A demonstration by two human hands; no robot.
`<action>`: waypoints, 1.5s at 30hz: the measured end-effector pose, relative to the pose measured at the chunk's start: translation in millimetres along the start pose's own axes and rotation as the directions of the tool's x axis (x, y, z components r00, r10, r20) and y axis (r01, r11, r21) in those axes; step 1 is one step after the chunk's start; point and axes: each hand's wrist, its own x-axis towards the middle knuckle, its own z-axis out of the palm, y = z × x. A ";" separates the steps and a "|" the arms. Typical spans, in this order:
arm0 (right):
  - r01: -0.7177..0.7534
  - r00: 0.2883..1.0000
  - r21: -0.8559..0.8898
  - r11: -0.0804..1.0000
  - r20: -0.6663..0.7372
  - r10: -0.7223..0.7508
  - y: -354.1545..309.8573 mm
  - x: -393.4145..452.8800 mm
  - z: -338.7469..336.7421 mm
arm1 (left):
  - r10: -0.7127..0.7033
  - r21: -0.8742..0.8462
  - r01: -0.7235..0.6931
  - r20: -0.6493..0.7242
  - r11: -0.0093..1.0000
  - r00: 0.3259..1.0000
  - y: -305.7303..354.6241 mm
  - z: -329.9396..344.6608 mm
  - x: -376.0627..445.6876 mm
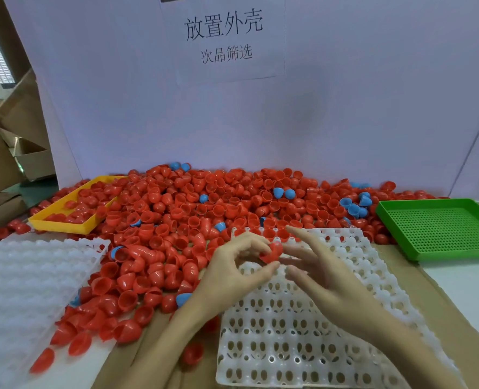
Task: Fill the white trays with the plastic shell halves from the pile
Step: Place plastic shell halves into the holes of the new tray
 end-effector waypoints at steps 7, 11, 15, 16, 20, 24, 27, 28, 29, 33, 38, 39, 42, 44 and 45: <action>0.044 0.979 0.163 0.986 -0.206 -0.010 -9.3 3.2 -0.2 | -0.043 -0.094 0.053 0.101 0.994 0.994 7.6 7.8 -1.9; -0.012 0.992 0.206 0.978 -0.118 0.037 -10.2 1.7 -3.7 | -0.090 -0.155 0.101 0.077 0.983 0.993 10.9 7.2 -1.6; 0.000 0.989 0.165 0.986 -0.146 0.025 -9.7 1.0 -3.4 | -0.139 -0.185 0.138 0.010 0.973 0.990 9.7 6.3 -0.3; 0.008 0.987 0.152 0.988 -0.161 0.017 -9.5 1.0 -3.6 | -0.128 -0.166 0.125 -0.008 0.978 0.992 9.2 6.3 -0.2; 0.059 0.977 0.043 0.997 -0.207 -0.049 -9.3 2.0 -4.4 | -0.085 -0.126 0.077 -0.060 0.989 0.995 7.6 7.2 0.8; 0.121 0.965 -0.042 0.992 -0.227 -0.128 -7.9 2.0 -4.9 | -0.060 -0.101 0.054 -0.061 0.993 0.996 7.1 7.6 -0.4; 0.144 0.959 -0.067 0.987 -0.237 -0.156 -7.6 2.0 -4.7 | -0.052 -0.105 0.047 -0.046 0.993 0.998 5.9 7.6 -0.9; 0.147 0.958 -0.072 0.987 -0.237 -0.160 -7.4 1.9 -4.6 | -0.052 -0.107 0.047 -0.041 0.993 0.998 5.6 7.9 -0.7; 0.147 0.958 -0.076 0.986 -0.237 -0.161 -6.8 2.0 -4.7 | -0.053 -0.107 0.049 -0.039 0.993 0.998 5.5 8.2 -0.3; 0.117 0.966 -0.015 0.993 -0.231 -0.117 -6.5 1.3 -4.5 | -0.117 -0.116 0.112 -0.043 0.987 0.992 5.3 6.6 0.1; 0.132 0.968 0.046 0.990 -0.219 -0.119 -7.4 0.3 -2.0 | -0.263 -0.247 0.272 0.070 0.930 0.962 5.4 4.9 -0.2; 0.141 0.968 0.034 0.989 -0.212 -0.131 -8.1 0.2 -1.3 | -0.282 -0.255 0.293 0.079 0.922 0.956 5.5 5.7 -0.3; 0.187 0.964 -0.059 0.981 -0.179 -0.195 -9.9 0.2 2.7 | -0.298 -0.223 0.312 0.094 0.924 0.950 5.9 7.6 -1.2; 0.205 0.962 -0.092 0.975 -0.164 -0.218 -9.9 -0.3 7.1 | -0.300 -0.198 0.318 0.114 0.927 0.947 7.0 8.4 -1.5; 0.205 0.960 -0.101 0.974 -0.172 -0.220 -9.7 -0.6 9.2 | -0.303 -0.178 0.321 0.121 0.930 0.945 7.9 8.3 -1.7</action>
